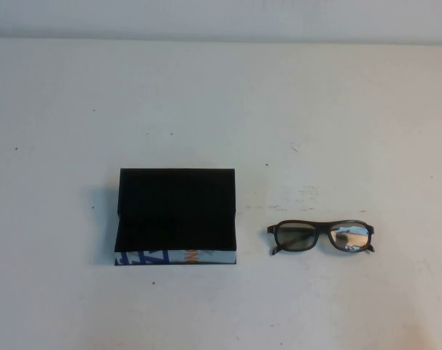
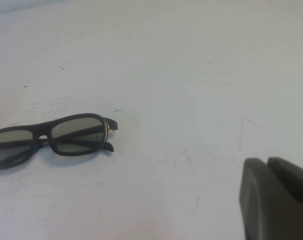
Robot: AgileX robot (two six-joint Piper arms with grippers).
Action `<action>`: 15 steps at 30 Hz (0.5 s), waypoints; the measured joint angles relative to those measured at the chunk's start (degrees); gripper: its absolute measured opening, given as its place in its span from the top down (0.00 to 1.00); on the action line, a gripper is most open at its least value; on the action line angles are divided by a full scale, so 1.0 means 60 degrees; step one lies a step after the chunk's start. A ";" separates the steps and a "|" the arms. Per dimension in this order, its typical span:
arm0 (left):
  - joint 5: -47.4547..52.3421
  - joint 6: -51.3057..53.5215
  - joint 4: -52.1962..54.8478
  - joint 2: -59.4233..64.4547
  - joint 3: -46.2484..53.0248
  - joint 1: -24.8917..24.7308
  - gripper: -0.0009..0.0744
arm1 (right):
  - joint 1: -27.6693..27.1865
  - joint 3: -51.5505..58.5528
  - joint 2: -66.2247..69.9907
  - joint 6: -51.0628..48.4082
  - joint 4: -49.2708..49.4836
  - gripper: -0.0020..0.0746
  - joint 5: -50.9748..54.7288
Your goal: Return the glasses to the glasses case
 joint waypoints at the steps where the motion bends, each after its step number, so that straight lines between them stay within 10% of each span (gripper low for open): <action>1: 0.0000 0.0000 0.0000 0.0000 0.0000 0.0000 0.99 | 0.0000 0.0000 0.0000 0.0000 0.0044 0.99 0.0000; 15: 0.0000 0.0000 0.0000 0.0000 0.0000 0.0000 0.99 | 0.0000 0.0000 0.0000 0.0000 0.3603 0.99 -0.1421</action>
